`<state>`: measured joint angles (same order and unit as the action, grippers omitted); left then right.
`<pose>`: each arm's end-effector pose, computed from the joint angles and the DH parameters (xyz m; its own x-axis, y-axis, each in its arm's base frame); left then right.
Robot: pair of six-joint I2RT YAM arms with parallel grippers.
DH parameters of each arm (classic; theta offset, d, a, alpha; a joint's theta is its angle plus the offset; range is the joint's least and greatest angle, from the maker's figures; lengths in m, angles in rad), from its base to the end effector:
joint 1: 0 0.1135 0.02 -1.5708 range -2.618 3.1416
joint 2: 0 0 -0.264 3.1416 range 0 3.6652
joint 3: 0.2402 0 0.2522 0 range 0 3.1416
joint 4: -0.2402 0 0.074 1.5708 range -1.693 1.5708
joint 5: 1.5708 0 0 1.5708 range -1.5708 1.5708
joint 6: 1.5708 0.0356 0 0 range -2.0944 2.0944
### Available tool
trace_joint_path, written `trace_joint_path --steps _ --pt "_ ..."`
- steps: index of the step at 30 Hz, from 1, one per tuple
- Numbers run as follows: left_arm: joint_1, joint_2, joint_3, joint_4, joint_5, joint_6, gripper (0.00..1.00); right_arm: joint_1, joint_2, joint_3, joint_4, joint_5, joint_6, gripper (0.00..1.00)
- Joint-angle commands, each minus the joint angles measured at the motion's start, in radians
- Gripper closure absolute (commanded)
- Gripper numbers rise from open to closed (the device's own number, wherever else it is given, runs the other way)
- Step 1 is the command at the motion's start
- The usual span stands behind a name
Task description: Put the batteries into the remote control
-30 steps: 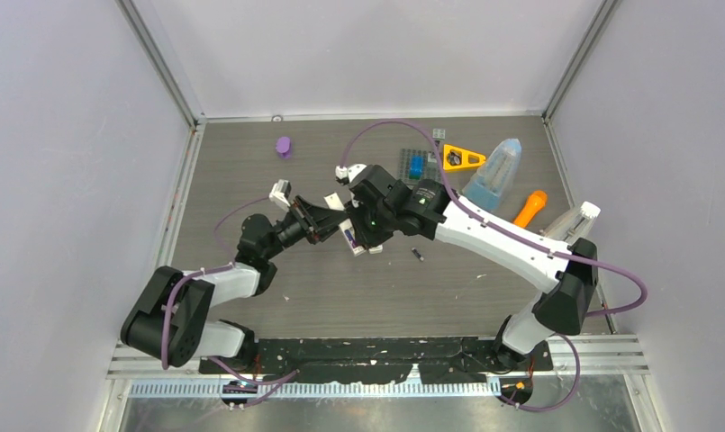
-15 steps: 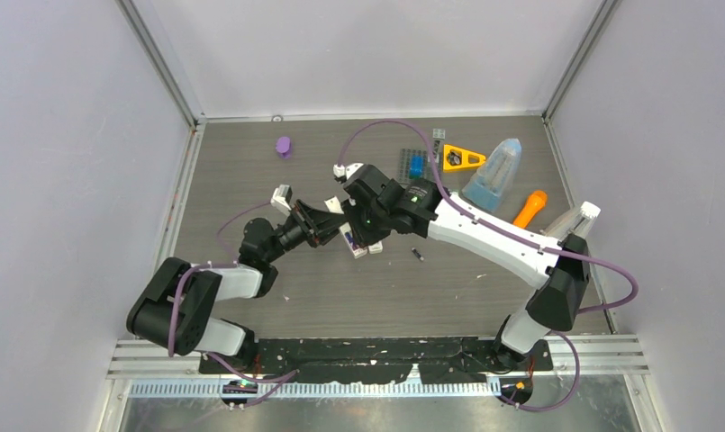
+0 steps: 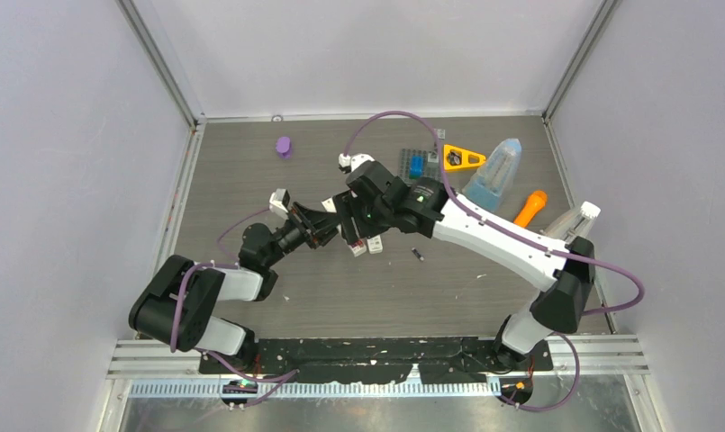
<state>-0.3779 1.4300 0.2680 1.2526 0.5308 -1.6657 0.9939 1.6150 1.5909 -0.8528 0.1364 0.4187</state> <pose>0.2161 -0.1052 0.1834 -0.7912 -0.6096 0.0488 0.0092 -0.0916 -0.9958 0.1938 0.2889 0.3473 -0.7014 -0.3393 -0.6268 -0.5448 0.8223 0.1645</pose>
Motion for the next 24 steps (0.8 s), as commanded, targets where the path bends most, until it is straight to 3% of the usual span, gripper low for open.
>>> trace_joint_path --steps 1,6,10,17,24 --pt "-0.006 0.006 -0.007 0.159 -0.059 -0.119 1.00 -0.002 -0.146 -0.034 0.140 0.040 0.067 0.29" --pt "-0.026 -0.016 0.003 0.197 -0.136 -0.271 1.00 -0.026 -0.252 -0.128 0.237 0.033 0.135 0.22" --pt "-0.048 -0.065 0.018 0.129 -0.173 -0.333 1.00 -0.033 -0.297 -0.188 0.293 0.012 0.160 0.21" --pt "-0.064 -0.176 0.043 -0.026 -0.200 -0.350 1.00 -0.047 -0.348 -0.278 0.373 -0.046 0.187 0.21" --pt "-0.065 -0.219 0.069 -0.071 -0.197 -0.346 1.00 -0.081 -0.389 -0.362 0.484 -0.118 0.246 0.18"
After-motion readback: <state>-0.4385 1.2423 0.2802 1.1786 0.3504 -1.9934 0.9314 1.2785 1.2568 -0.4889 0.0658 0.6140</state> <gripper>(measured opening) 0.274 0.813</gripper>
